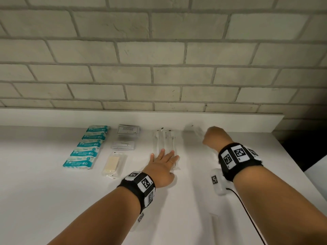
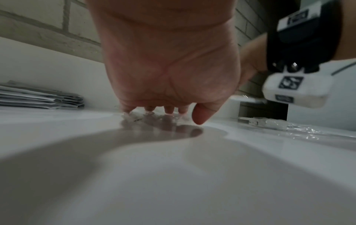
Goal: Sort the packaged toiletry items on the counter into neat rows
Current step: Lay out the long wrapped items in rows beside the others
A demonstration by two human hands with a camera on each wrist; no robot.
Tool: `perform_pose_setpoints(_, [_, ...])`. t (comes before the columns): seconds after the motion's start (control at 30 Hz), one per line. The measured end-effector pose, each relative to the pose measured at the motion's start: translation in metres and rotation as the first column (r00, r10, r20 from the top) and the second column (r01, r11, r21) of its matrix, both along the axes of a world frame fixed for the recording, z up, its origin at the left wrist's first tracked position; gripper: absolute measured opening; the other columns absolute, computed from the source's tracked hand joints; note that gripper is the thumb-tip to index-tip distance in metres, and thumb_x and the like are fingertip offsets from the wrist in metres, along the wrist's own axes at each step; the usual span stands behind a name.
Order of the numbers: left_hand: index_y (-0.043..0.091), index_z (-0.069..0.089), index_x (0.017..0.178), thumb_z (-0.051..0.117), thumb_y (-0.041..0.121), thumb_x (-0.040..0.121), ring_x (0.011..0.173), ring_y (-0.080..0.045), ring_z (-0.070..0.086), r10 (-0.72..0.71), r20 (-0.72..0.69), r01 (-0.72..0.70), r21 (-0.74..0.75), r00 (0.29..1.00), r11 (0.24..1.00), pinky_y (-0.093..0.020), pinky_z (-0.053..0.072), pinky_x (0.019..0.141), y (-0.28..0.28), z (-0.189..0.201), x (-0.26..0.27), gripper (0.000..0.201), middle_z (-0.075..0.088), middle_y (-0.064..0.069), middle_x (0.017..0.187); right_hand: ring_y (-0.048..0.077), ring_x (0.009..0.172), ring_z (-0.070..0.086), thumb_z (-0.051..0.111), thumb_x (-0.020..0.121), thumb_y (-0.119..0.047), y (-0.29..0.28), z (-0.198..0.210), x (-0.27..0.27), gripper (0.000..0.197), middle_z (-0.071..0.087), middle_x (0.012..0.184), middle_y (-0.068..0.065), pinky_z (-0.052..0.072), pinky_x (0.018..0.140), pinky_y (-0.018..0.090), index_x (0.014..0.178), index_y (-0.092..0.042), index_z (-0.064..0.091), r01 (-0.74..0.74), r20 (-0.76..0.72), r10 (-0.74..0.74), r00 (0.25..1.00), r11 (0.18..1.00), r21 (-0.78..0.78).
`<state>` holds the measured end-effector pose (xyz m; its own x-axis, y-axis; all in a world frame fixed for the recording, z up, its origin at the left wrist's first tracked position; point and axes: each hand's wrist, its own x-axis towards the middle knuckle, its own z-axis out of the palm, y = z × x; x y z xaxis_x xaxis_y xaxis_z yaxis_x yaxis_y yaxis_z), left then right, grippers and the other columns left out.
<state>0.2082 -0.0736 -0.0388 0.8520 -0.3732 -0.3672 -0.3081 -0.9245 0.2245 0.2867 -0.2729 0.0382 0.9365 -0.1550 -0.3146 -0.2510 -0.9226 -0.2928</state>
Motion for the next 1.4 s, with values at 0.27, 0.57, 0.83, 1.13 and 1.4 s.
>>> perform_pose_setpoints(0.27, [0.028,0.007,0.153,0.037,0.062,0.09,0.147,-0.022,-0.019,0.03,0.108,-0.028,-0.022,0.994,0.999,-0.053,-0.009,0.118,0.006,-0.01,0.001,0.078,-0.006,0.007,0.162,0.018,0.061,0.06,0.059,0.088,-0.01,0.046,-0.05,-0.001,0.022,0.059,0.07,0.006,0.056,0.055,0.026,0.068,-0.013,0.05,0.056,-0.137,-0.007,0.99,0.933,0.356])
perform_pose_setpoints(0.57, [0.041,0.0,0.151,0.038,0.062,0.091,0.146,-0.022,-0.021,-0.123,0.133,0.124,0.003,0.983,0.992,-0.054,-0.009,0.118,-0.004,-0.007,-0.004,0.074,-0.013,0.008,0.16,0.029,0.073,0.065,0.058,0.092,-0.007,-0.015,0.002,-0.009,0.018,0.067,0.086,0.018,0.056,0.085,0.045,0.109,-0.005,0.056,0.054,-0.177,0.015,0.984,0.923,0.381])
perform_pose_setpoints(0.83, [0.039,0.006,0.152,0.028,0.042,0.102,0.148,-0.026,-0.014,-0.081,0.095,0.074,0.067,0.992,0.995,-0.056,-0.005,0.118,-0.007,-0.005,0.005,0.055,-0.007,0.008,0.162,0.024,0.077,0.067,0.08,0.072,-0.038,-0.042,-0.001,-0.059,0.03,0.071,0.078,0.001,0.055,0.081,0.033,0.073,-0.01,0.068,-0.434,-0.59,0.172,0.789,0.835,-0.337])
perform_pose_setpoints(1.13, [0.037,-0.004,0.152,0.024,0.037,0.103,0.146,-0.027,-0.019,-0.074,0.067,0.069,0.086,0.995,0.994,-0.055,-0.006,0.117,-0.007,-0.003,0.005,0.057,-0.014,0.006,0.161,0.026,0.11,0.058,0.06,0.088,-0.034,-0.018,-0.014,-0.045,0.046,0.06,0.121,0.008,0.047,0.086,0.031,0.126,-0.01,0.052,-0.192,0.049,0.191,0.98,0.981,0.003])
perform_pose_setpoints(1.4, [0.035,-0.015,0.15,0.027,0.035,0.102,0.146,-0.025,-0.021,-0.053,-0.016,0.054,0.065,0.998,0.996,-0.057,-0.011,0.115,-0.007,-0.001,0.007,0.064,-0.022,0.012,0.158,0.023,0.12,0.054,0.053,0.091,-0.046,0.015,-0.033,-0.041,0.051,0.056,0.134,0.003,0.046,0.097,0.035,0.132,-0.017,0.055,-0.396,-0.038,0.394,0.918,0.914,-0.094])
